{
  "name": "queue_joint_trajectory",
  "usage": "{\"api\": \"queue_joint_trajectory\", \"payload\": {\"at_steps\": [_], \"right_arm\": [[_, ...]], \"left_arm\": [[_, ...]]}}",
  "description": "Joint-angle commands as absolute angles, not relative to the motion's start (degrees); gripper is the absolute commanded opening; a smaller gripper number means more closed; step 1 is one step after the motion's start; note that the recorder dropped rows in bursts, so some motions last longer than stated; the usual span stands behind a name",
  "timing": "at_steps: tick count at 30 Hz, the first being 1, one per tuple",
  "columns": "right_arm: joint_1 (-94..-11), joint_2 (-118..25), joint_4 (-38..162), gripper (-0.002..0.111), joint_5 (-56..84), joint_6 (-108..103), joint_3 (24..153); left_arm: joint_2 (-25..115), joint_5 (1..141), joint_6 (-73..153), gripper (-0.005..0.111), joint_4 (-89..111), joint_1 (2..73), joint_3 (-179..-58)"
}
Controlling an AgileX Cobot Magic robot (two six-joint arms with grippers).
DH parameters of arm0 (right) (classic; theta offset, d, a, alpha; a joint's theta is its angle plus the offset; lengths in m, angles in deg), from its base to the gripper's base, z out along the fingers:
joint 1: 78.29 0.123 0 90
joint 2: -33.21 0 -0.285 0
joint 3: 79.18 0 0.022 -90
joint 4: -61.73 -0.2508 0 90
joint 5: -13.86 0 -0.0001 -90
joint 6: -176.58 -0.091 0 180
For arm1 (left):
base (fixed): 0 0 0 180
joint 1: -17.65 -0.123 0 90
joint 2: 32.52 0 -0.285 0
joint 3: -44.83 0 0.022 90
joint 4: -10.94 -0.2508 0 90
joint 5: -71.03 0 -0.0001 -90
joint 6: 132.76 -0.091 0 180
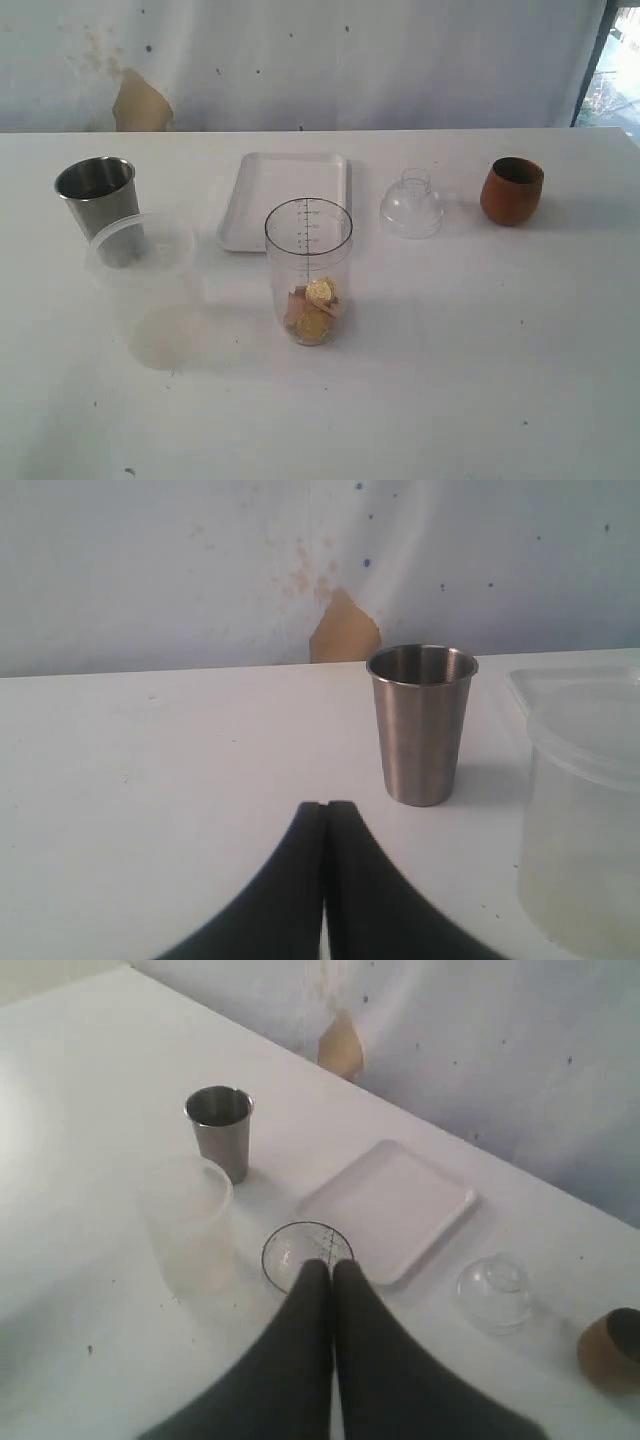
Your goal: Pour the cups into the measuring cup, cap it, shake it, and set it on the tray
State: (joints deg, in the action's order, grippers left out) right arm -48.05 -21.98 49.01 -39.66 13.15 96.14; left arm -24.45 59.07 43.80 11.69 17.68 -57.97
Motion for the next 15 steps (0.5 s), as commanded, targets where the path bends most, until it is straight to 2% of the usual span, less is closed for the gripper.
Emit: {"api": "queue_joint_trajectory", "payload": {"at_steps": [1,7,15], "right_arm": [[-48.04,-11.39,47.33,0.000,-43.48,9.81,89.91],[-48.04,-0.47,46.31,0.000,-52.62,9.15,88.67],[-48.04,11.34,45.94,0.000,-53.28,9.15,88.79]], "left_arm": [[-24.74,59.48,44.21,0.000,11.70,17.93,-57.95],[-24.74,59.48,44.21,0.000,11.70,17.93,-57.95],[-24.74,59.48,44.21,0.000,11.70,17.93,-57.95]]}}
